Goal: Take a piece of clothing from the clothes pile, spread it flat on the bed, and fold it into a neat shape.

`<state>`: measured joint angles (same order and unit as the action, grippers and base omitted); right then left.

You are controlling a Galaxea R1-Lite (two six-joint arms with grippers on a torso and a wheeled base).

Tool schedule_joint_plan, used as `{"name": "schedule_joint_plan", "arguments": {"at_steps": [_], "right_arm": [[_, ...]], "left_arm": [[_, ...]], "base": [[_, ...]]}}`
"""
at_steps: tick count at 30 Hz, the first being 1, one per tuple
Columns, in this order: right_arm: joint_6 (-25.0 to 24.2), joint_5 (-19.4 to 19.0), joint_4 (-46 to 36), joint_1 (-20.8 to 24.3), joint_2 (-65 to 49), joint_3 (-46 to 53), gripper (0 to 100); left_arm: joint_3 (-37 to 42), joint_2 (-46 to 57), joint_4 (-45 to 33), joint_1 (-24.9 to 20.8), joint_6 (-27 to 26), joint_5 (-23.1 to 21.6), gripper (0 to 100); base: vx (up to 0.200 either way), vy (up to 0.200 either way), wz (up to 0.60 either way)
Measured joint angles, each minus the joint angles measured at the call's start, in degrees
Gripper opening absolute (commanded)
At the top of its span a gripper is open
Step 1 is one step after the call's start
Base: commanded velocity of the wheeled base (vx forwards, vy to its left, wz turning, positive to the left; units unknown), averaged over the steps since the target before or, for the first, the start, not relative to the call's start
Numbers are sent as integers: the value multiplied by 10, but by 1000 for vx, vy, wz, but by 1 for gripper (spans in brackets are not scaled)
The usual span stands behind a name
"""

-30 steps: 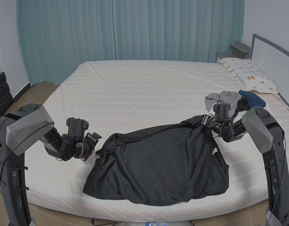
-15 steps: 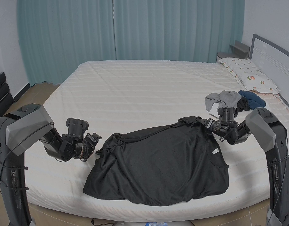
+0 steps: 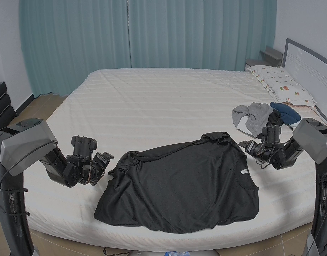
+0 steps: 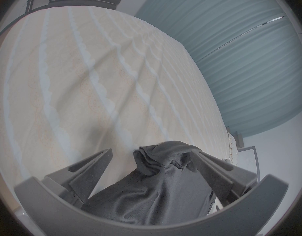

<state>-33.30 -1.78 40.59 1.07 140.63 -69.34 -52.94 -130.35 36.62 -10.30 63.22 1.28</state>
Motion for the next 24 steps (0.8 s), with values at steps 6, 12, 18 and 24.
{"name": "schedule_joint_plan", "arguments": {"at_steps": [6, 12, 18, 24], "right_arm": [[-49, -22, 49, -1, -54, 139, 100], [-91, -60, 151, 2, -109, 290, 100], [-125, -113, 256, 4, -153, 407, 100], [-134, -126, 272, 10, -174, 452, 100]], "left_arm": [[27, 18, 9, -4, -6, -1, 100], [49, 40, 11, -15, -15, -1, 100], [97, 69, 14, -28, -39, 2, 100], [162, 94, 27, -37, -45, 2, 100]], "base": [[-67, 0, 0], [-200, 0, 0], [-133, 0, 0], [0, 0, 0]]}}
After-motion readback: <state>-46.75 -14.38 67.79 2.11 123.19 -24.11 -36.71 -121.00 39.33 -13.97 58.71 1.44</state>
